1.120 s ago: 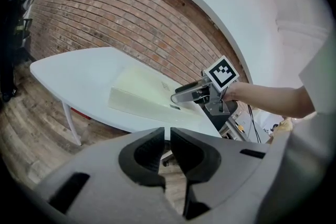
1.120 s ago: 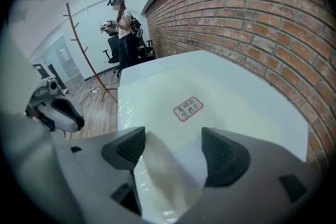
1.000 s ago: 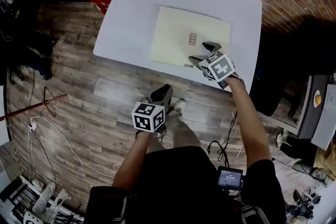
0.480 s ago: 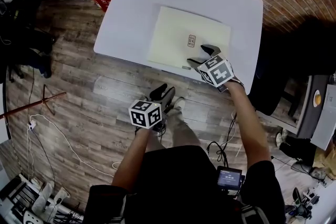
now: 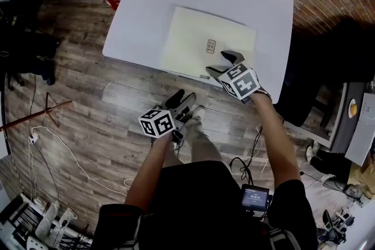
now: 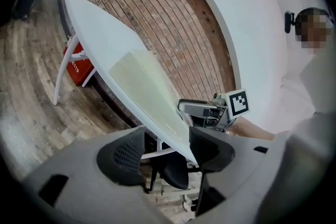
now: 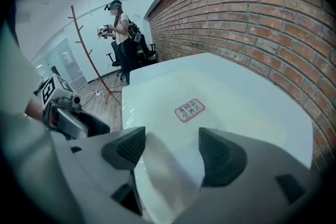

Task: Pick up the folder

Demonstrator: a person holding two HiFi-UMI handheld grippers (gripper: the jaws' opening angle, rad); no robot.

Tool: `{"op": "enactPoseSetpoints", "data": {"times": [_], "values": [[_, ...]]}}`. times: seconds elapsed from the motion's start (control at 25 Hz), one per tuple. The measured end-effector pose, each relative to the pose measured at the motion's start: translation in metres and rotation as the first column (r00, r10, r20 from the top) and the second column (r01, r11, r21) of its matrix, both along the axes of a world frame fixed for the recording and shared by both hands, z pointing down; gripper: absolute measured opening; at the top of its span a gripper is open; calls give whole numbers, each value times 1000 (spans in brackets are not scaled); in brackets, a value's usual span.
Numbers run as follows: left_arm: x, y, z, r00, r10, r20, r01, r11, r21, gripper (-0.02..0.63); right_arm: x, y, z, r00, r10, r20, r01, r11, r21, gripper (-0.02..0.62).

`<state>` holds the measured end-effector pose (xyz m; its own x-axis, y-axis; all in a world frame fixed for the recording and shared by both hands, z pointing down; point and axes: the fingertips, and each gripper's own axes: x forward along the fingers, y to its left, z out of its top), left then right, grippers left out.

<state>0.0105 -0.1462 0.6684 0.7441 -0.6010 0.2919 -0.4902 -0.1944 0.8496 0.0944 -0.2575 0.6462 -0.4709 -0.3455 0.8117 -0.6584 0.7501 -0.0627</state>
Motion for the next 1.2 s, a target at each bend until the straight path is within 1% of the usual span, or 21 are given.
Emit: {"op": "enactPoseSetpoints", "data": {"times": [0.08, 0.2, 0.28, 0.48, 0.6, 0.72, 0.84, 0.92, 1.2], "values": [[-2, -2, 3, 999, -27, -26, 27, 1000, -3, 258, -2, 3, 1, 1000, -10, 2, 10, 1000, -1, 307], [-4, -10, 6, 991, -84, -104, 81, 996, -36, 271, -5, 8, 0, 1000, -18, 1, 18, 1000, 0, 307], [-4, -16, 7, 985, -105, -138, 98, 994, -56, 275, -8, 11, 0, 1000, -28, -1, 28, 1000, 1, 307], [-2, -21, 7, 979, -110, -171, 100, 993, -68, 285, -15, 20, 2, 999, -48, -2, 48, 999, -3, 307], [-3, -22, 8, 973, -131, -189, 118, 990, -80, 293, -19, 26, 1, 998, -61, -1, 61, 998, -4, 307], [-3, -23, 9, 963, -153, -223, 133, 986, -101, 305, -24, 31, 1, 997, -79, -5, 79, 997, -5, 307], [2, -24, 8, 945, -174, -277, 142, 981, -131, 319, -26, 33, 2, 996, -92, -14, 91, 996, -7, 307], [2, -26, 8, 934, -196, -299, 158, 976, -148, 327, -26, 35, 2, 995, -97, -22, 97, 995, -6, 307], [-1, -28, 11, 917, -240, -320, 193, 966, -171, 331, -37, 46, -5, 993, -120, 5, 120, 993, -16, 307]]}}
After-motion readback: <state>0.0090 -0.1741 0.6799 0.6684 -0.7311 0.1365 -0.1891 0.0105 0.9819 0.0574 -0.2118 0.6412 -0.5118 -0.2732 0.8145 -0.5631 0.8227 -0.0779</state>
